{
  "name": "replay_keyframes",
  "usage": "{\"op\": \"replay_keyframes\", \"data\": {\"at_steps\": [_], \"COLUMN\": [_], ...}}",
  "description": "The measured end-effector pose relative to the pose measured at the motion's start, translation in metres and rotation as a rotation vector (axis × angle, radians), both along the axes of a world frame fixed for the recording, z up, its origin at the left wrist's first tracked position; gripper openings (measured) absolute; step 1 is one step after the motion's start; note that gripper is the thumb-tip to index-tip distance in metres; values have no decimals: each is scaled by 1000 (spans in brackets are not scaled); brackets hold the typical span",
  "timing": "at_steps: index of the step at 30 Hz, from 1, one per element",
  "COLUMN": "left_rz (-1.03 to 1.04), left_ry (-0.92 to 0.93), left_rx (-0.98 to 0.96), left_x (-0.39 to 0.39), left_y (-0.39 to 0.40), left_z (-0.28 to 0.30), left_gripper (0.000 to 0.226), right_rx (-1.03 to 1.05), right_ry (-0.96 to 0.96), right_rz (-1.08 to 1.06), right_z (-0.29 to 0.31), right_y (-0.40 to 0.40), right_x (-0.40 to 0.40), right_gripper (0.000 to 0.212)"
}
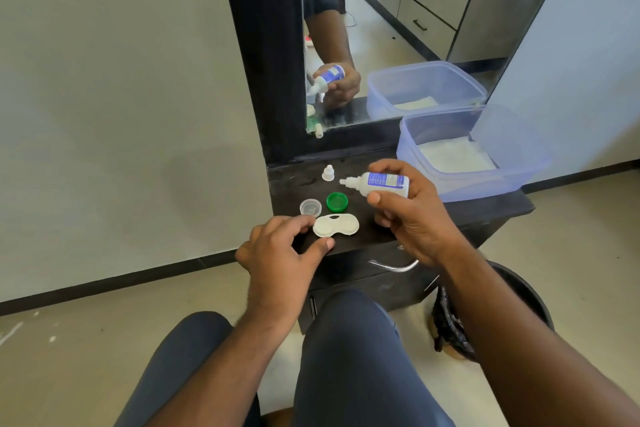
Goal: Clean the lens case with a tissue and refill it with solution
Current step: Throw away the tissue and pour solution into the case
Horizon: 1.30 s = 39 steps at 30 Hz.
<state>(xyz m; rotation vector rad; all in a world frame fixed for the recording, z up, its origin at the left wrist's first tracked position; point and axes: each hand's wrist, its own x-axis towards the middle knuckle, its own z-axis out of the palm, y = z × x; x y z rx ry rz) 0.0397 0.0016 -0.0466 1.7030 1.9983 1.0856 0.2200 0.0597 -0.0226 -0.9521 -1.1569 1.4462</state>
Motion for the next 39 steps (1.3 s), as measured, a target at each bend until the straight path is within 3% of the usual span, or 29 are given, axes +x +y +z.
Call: {"op": "replay_keyframes", "data": {"at_steps": [9, 19, 26, 39], "left_rz": [17, 8, 7, 24], "left_ry": [55, -51, -56, -76], "left_rx": [14, 24, 61, 88], "left_x": [2, 2, 2, 4], "left_y": [1, 6, 3, 2], "left_z": [-5, -11, -16, -20], "left_gripper": [48, 42, 45, 38], "right_rx": [-39, 25, 10, 34], "right_ry": [78, -10, -45, -140], "right_rz": [103, 76, 25, 10], "right_z": [-2, -4, 0, 4], "right_y": [7, 12, 7, 4], "right_x": [3, -13, -16, -17], "right_gripper": [34, 16, 26, 17]}}
